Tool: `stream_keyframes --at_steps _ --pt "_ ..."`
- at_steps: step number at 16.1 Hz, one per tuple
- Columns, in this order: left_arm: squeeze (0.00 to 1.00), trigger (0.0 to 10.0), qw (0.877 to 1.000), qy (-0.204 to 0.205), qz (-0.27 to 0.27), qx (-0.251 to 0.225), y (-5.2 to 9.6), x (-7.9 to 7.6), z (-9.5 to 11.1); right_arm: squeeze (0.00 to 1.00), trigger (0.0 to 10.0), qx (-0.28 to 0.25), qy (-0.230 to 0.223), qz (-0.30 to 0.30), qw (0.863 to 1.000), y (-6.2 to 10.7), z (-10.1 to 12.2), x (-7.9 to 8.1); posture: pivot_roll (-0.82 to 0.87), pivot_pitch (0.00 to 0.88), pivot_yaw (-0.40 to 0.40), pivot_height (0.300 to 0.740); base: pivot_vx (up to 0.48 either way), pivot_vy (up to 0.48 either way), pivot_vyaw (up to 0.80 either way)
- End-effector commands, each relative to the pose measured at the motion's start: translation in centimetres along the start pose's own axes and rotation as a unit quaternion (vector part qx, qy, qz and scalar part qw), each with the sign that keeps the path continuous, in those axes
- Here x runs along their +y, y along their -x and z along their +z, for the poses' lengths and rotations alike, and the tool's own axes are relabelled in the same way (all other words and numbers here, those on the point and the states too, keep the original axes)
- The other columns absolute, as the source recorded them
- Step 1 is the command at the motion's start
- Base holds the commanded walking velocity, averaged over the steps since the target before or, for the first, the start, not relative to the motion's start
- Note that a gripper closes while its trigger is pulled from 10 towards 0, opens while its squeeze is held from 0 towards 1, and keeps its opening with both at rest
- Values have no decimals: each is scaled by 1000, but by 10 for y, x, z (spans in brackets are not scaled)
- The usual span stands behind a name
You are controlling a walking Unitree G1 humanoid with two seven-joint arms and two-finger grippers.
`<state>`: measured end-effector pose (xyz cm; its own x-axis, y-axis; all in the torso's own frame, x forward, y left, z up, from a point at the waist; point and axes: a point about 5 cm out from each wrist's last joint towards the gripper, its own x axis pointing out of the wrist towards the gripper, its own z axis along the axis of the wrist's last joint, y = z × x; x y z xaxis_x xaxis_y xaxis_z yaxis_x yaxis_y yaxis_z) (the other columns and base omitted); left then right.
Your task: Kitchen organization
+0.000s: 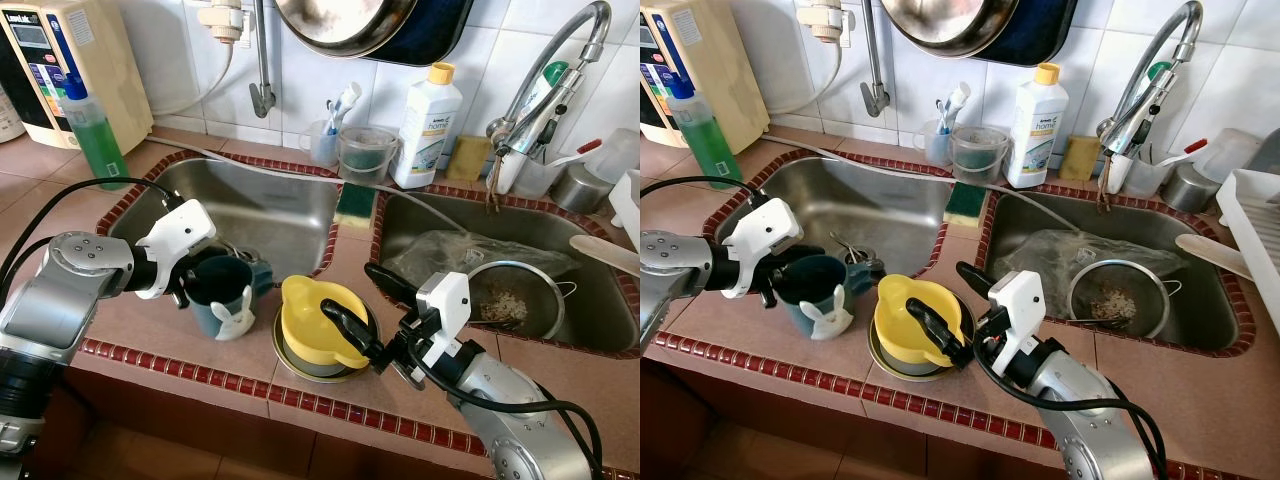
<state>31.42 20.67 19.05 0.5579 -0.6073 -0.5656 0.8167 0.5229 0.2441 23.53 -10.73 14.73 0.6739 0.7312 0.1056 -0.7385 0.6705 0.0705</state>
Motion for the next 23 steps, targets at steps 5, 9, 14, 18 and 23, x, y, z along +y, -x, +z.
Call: stream_keyframes --at_steps 5,9,14,18,23 --pt "0 0 1000 -6 -10 1 -1 -1 4 0 10000 -7 9 -1 1000 0 4 1 -50 0 7 740 0 0 0" --pt "0 0 1000 -7 -12 0 0 -1 4 0 10000 -9 8 -2 1000 -1 4 1 -51 0 10 740 0 0 0" --pt "0 0 1000 -8 -14 0 0 -1 5 0 10000 -10 9 -5 1000 -1 4 1 -51 0 11 740 0 0 0" --pt "0 0 1000 -8 -4 -1 3 3 6 0 10000 -14 8 -8 1000 -2 6 -1 -51 0 9 740 0 0 0" --pt "0 0 1000 -6 -9 -2 4 2 4 0 10000 -15 9 -10 1000 -2 7 -2 -47 0 4 740 0 0 0"
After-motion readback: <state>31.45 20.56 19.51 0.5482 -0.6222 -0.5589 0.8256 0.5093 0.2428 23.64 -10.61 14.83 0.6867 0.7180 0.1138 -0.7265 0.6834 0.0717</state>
